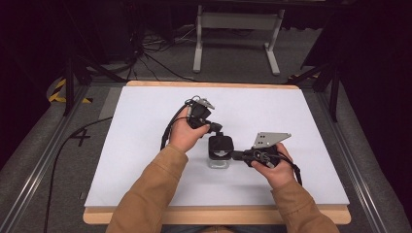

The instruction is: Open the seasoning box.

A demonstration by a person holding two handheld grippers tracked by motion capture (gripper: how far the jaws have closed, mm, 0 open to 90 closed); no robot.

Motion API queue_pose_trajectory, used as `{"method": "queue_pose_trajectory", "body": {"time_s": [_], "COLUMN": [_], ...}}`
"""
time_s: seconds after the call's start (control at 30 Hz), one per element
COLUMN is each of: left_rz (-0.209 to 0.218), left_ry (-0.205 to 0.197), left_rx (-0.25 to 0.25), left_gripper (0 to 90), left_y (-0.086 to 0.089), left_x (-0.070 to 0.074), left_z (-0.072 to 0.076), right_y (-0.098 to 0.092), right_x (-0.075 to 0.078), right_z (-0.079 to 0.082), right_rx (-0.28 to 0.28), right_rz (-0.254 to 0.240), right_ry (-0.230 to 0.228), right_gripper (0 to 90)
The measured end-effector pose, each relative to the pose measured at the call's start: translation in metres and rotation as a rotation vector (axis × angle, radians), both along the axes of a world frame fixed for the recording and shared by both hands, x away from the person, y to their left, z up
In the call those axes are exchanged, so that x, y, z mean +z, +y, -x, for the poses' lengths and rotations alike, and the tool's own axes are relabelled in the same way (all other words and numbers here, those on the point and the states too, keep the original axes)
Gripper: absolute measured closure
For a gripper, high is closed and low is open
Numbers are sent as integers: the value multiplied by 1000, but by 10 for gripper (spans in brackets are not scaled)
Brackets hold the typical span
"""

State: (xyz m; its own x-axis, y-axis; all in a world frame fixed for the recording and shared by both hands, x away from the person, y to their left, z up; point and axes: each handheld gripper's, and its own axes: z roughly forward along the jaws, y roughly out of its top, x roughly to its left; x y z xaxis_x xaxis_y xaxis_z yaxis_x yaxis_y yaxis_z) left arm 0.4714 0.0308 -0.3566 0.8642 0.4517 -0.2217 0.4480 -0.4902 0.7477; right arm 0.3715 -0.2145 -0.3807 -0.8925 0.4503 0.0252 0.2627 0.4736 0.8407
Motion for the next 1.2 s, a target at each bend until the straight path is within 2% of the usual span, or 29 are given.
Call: {"method": "queue_pose_trajectory", "body": {"time_s": [0.13, 0.2, 0.23, 0.27, 0.3, 0.33, 0.37, 0.43, 0.47, 0.57, 0.63, 0.77, 0.83, 0.97, 1.2], "left_rz": [6, 18, 18, 46, 48, 48, 58, 64, 59, 71, 50, 29, 49, 77, 91], "left_ry": [-18, -32, -32, -45, -55, -55, -71, -72, -66, -38, -37, -42, -37, -57, -73], "left_rx": [15, 7, 7, -10, -16, -16, -38, -46, -71, -110, -129, -113, -104, -89, -83], "left_gripper": [891, 894, 895, 894, 891, 882, 879, 881, 881, 883, 880, 865, 873, 875, 862], "left_y": [10, 21, 21, 28, 32, 32, 38, 39, 41, 38, 34, 24, 21, 18, 16], "left_x": [9, 20, 20, 26, 28, 28, 29, 28, 26, 20, 17, 9, 8, 13, 22], "left_z": [11, 26, 26, 37, 43, 43, 55, 58, 66, 77, 78, 74, 70, 67, 61], "right_y": [1, 2, 3, 3, 4, 4, 5, 6, 6, 8, 8, 8, 8, 7, 9], "right_x": [3, 4, 5, 6, 7, 7, 8, 8, 8, 9, 9, 9, 9, 6, 0], "right_z": [-3, -4, -4, -5, -6, -6, -7, -8, -8, -10, -10, -11, -11, -11, -11], "right_rx": [-3, -13, -20, -25, -31, -31, -45, -50, -52, -67, -72, -73, -73, -72, -60], "right_rz": [-16, -21, -27, -34, -41, -41, -53, -57, -58, -75, -81, -91, -90, -87, -57], "right_ry": [-10, -14, -15, -19, -20, -20, -30, -30, -33, -39, -40, -40, -40, -32, -14], "right_gripper": [900, 900, 900, 900, 900, 900, 900, 900, 900, 900, 900, 900, 900, 900, 900]}}
